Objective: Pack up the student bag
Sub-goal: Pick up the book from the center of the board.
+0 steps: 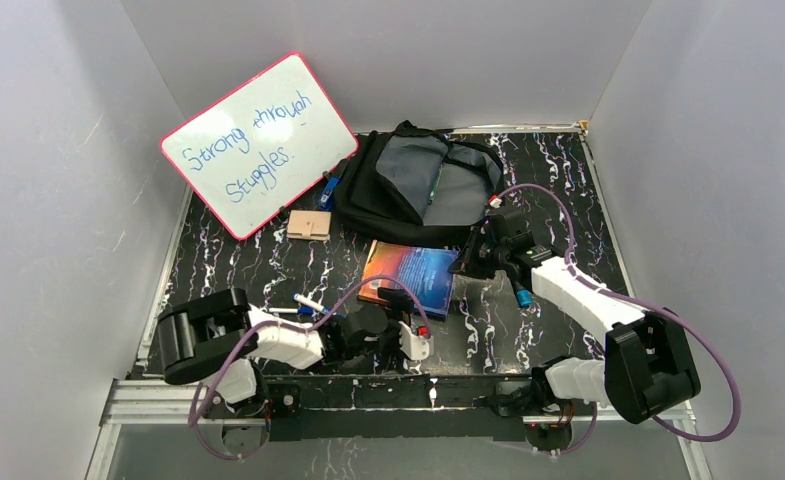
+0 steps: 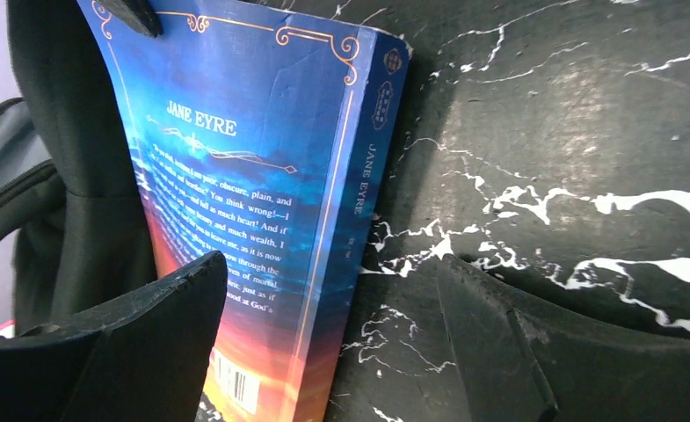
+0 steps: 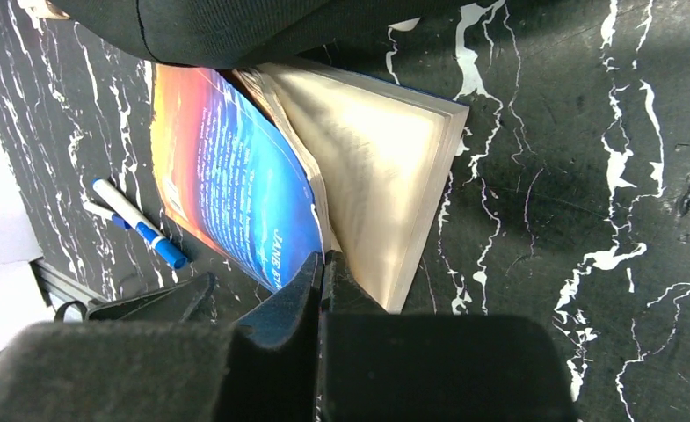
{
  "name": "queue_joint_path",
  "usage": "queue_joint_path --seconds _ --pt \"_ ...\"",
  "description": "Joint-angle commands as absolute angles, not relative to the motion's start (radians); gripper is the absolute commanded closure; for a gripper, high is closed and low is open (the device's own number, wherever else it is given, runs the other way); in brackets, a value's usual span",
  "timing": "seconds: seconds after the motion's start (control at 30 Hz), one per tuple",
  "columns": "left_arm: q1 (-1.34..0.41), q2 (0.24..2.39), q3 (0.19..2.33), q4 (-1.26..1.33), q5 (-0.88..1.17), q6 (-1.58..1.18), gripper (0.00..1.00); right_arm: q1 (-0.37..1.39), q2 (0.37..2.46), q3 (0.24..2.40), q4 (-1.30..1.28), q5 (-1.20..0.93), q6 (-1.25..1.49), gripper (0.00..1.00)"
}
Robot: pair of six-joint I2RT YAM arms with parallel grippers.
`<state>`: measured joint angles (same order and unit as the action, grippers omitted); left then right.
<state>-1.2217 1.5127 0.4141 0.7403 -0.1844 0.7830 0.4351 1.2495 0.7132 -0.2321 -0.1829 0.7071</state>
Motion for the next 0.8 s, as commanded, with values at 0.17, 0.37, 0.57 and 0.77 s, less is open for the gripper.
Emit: queue_joint_path --seconds 0.17,0.37,0.57,0.77 --pt "-1.264 1.704 0.436 1.052 -0.410 0.956 0.15 0.439 1.209 0.822 -0.199 -0.255 0.770 1.00" --pt "-1.278 1.777 0.443 1.165 -0.460 0.985 0.15 0.440 1.210 0.844 -0.207 -0.277 0.806 1.00" --pt "-1.277 1.828 0.470 1.204 -0.510 0.961 0.31 0.439 1.203 0.840 -0.212 -0.288 0.816 1.00" --pt "-1.277 1.870 0.476 1.268 -0.534 0.969 0.58 0.439 1.199 0.823 -0.219 -0.277 0.814 1.00"
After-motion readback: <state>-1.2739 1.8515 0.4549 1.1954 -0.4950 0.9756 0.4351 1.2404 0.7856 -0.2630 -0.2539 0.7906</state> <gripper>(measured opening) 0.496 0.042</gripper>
